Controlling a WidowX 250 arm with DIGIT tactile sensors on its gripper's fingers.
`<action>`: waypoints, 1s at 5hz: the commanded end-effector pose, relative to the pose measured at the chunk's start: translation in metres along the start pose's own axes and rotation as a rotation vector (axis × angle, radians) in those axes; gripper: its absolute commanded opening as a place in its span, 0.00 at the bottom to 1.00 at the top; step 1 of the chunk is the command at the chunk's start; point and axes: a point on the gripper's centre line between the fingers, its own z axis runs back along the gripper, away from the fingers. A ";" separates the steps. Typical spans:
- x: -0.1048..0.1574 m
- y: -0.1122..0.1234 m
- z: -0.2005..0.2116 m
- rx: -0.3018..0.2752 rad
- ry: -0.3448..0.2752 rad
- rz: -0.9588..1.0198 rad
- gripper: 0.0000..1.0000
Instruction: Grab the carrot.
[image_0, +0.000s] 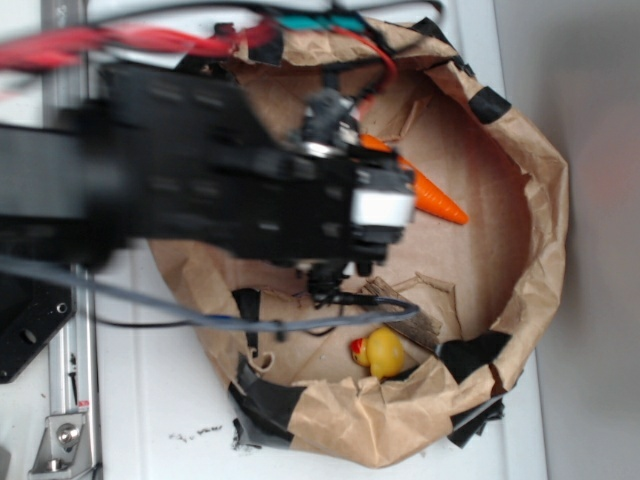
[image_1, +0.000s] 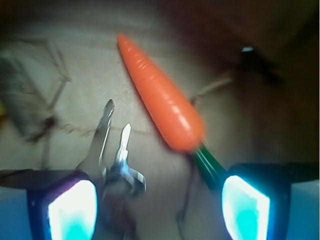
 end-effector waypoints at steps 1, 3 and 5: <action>0.056 0.024 -0.039 0.020 0.023 -0.082 1.00; 0.070 0.029 -0.051 -0.078 0.068 -0.117 0.00; 0.047 0.023 0.013 -0.124 0.019 -0.224 0.00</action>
